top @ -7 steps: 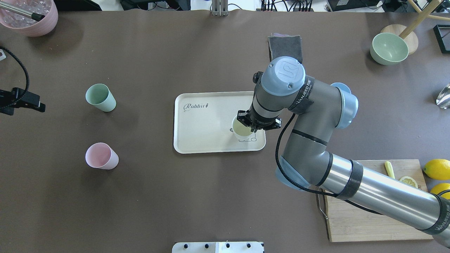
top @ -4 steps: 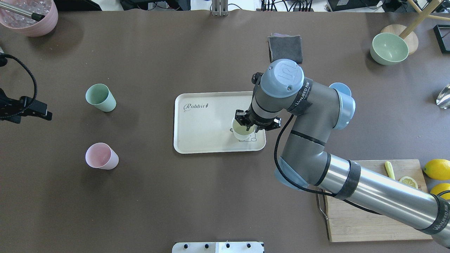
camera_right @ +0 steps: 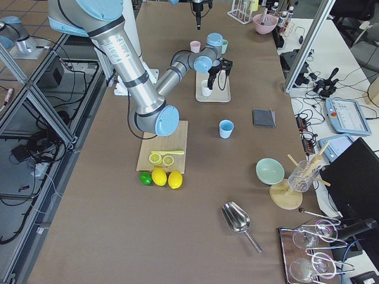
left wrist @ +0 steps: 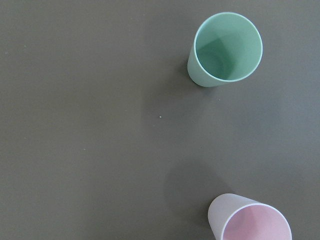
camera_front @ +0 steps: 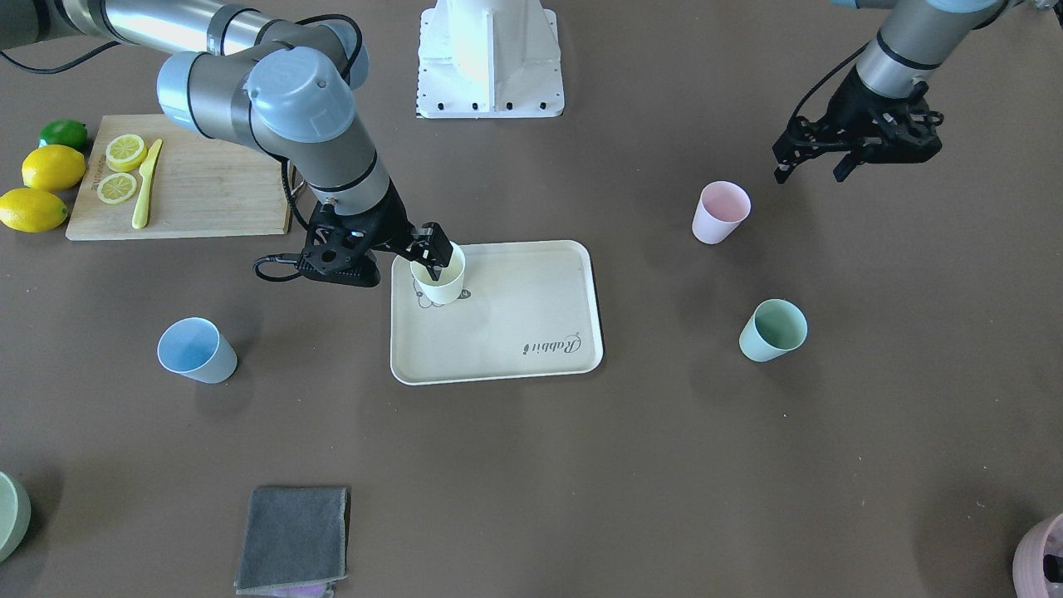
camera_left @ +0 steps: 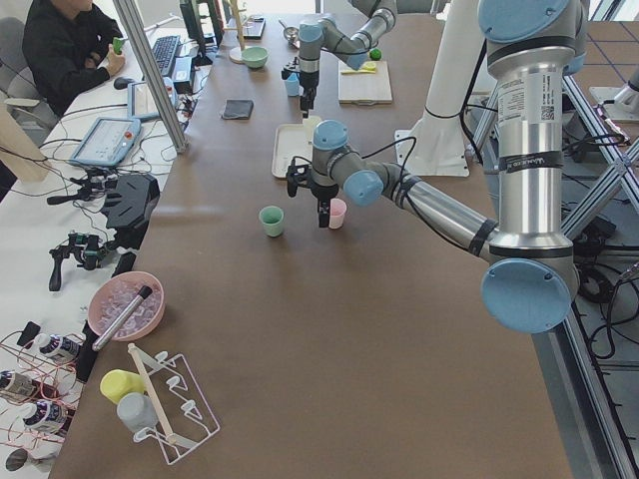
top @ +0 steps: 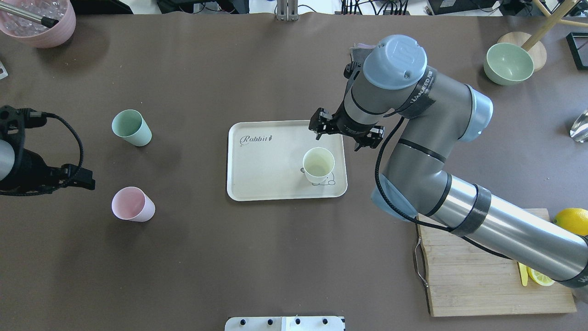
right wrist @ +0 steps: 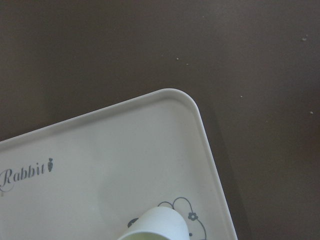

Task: Place all cups on tray

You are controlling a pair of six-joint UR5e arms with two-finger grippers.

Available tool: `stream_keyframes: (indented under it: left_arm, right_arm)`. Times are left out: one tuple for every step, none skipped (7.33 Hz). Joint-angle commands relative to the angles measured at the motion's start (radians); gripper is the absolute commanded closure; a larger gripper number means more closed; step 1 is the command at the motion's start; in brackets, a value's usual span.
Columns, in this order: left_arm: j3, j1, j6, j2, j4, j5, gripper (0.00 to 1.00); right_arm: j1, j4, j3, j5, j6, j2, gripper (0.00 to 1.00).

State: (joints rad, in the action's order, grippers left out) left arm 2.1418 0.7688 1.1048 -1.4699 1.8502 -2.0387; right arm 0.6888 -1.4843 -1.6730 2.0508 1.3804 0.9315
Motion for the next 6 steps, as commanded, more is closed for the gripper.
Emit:
stream_keyframes:
  left_arm:
    - [-0.032,-0.089,0.079,-0.009,0.059,0.063,0.03]
    - [-0.067,-0.092,0.082,-0.032,0.081,0.063,0.03]
    - [-0.095,-0.092,0.082,-0.058,0.083,0.063,0.04]
    - [-0.109,-0.104,0.084,-0.067,0.09,0.063,0.08]
    - [-0.12,-0.121,0.084,-0.069,0.104,0.063,0.16]
    - [-0.138,-0.137,0.087,-0.072,0.125,0.063,0.31]
  right_arm:
    - [0.066,-0.005,-0.02,0.069,-0.006,0.012,0.0]
    - [0.09,-0.025,-0.03,0.093,-0.01,0.012,0.0]
    - [0.109,-0.056,-0.056,0.109,-0.048,0.029,0.0]
    - [0.123,-0.083,-0.08,0.109,-0.078,0.049,0.0]
    - [0.147,-0.103,-0.086,0.112,-0.104,0.056,0.0]
    - [0.169,-0.125,-0.086,0.112,-0.148,0.065,0.0]
